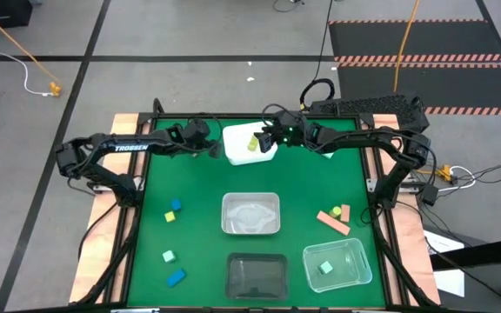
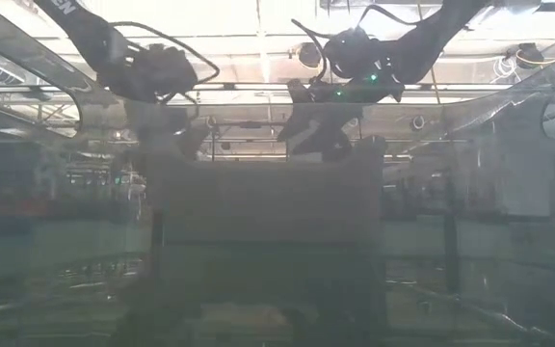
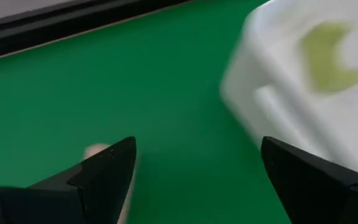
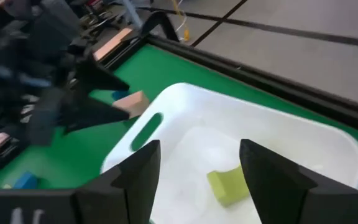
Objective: Sort & place blocks by color
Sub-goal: Put the top left light brown block into the gray bin
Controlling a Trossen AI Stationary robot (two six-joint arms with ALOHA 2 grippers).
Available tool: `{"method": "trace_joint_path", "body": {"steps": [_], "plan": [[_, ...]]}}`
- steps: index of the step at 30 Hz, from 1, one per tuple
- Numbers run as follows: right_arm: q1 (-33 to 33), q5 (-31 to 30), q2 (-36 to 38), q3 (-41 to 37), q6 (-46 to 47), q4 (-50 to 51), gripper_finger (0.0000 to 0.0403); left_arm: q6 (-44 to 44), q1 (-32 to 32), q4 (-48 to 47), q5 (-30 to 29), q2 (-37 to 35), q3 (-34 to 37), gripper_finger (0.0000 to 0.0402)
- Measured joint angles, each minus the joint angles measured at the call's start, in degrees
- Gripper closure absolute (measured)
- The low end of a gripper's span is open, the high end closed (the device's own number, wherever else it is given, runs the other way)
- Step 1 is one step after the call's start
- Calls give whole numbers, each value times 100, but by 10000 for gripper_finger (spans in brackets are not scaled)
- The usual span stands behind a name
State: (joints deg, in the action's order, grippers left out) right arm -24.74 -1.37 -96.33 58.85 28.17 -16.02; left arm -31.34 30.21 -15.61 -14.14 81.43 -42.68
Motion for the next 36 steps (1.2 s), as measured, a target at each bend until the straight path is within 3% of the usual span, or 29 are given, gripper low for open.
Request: {"method": "trace_joint_path", "body": {"steps": [6,13,20,31,36], "plan": [[-16,17,0,0,61,0,192,6,140,-613,-196,0,2,57],[-65,18,0,0,52,1,192,-30,121,-520,-21,0,46,57],[-97,20,0,0,45,4,192,161,191,-520,-460,6,48,57],[-108,20,0,0,-44,4,193,86,257,-422,-257,1170,37,58],[-108,20,0,0,-40,18,193,-286,252,-525,-215,1298,25,107]]}}
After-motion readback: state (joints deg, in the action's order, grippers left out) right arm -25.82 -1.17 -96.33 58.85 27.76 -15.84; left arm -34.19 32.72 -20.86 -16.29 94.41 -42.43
